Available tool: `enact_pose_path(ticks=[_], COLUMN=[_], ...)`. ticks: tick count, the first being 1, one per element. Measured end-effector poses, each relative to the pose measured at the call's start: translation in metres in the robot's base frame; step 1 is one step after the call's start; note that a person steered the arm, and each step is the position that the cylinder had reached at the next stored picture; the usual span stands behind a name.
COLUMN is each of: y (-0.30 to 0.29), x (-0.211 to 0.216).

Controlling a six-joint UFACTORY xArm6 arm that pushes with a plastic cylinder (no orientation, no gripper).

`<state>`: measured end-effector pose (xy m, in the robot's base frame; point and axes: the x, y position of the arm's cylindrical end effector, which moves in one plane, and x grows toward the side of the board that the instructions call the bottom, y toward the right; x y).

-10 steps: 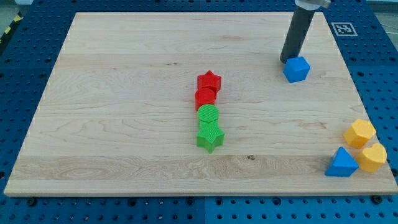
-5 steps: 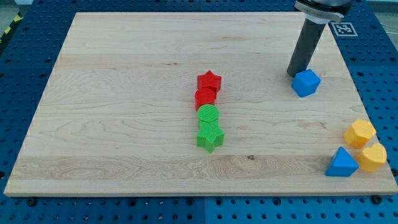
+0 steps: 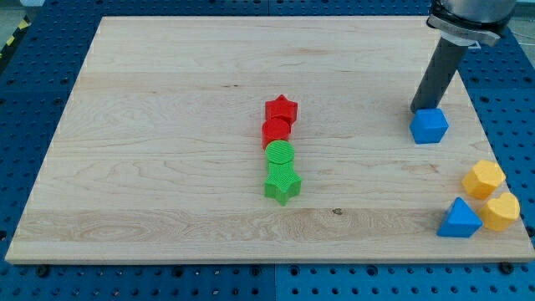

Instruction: Put the blue cube on the top of the blue triangle

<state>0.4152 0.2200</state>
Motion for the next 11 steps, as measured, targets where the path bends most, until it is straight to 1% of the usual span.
enact_pose_path(ticks=[3, 6, 11], y=[0.007, -0.003, -0.004], x=[0.042, 0.044, 0.068])
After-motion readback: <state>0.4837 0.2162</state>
